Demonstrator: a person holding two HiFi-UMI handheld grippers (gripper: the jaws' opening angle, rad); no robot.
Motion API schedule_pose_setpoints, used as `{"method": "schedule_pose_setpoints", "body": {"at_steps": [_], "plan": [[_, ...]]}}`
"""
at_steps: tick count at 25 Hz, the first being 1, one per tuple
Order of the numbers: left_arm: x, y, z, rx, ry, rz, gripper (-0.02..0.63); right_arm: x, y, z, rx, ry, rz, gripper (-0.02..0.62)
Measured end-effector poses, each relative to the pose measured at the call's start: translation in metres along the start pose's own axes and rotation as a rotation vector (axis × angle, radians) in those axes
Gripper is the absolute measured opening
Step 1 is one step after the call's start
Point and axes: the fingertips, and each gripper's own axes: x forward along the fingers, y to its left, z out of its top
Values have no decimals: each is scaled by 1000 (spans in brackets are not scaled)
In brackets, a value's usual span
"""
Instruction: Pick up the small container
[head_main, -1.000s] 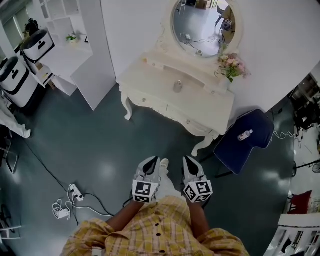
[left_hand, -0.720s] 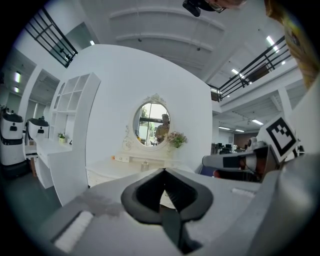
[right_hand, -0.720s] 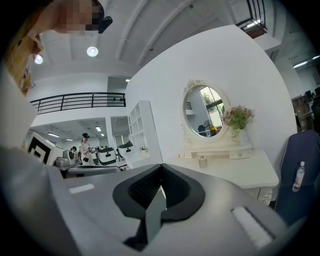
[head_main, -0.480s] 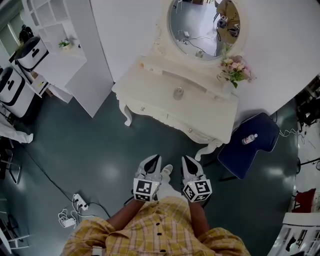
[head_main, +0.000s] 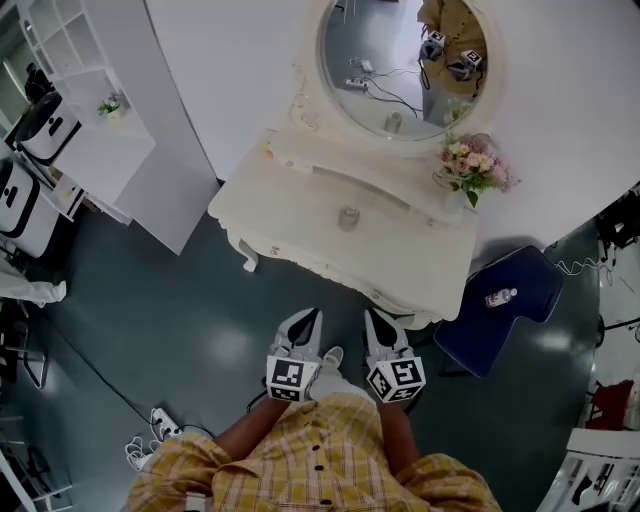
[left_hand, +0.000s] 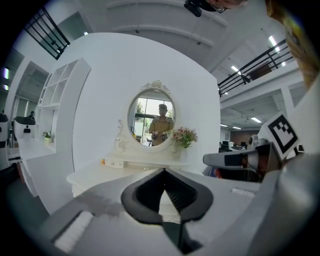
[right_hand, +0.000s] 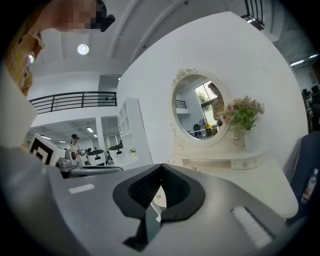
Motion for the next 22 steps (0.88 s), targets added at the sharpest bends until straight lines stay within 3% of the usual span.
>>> {"method": "schedule_pose_setpoints", "body": {"at_steps": [13, 22], "plan": [[119, 25, 17, 3, 37, -6, 0, 80, -83, 25, 9, 13, -13, -6], [158, 39, 12, 1, 81, 23, 0, 104, -108, 15, 27, 42, -30, -6]]}}
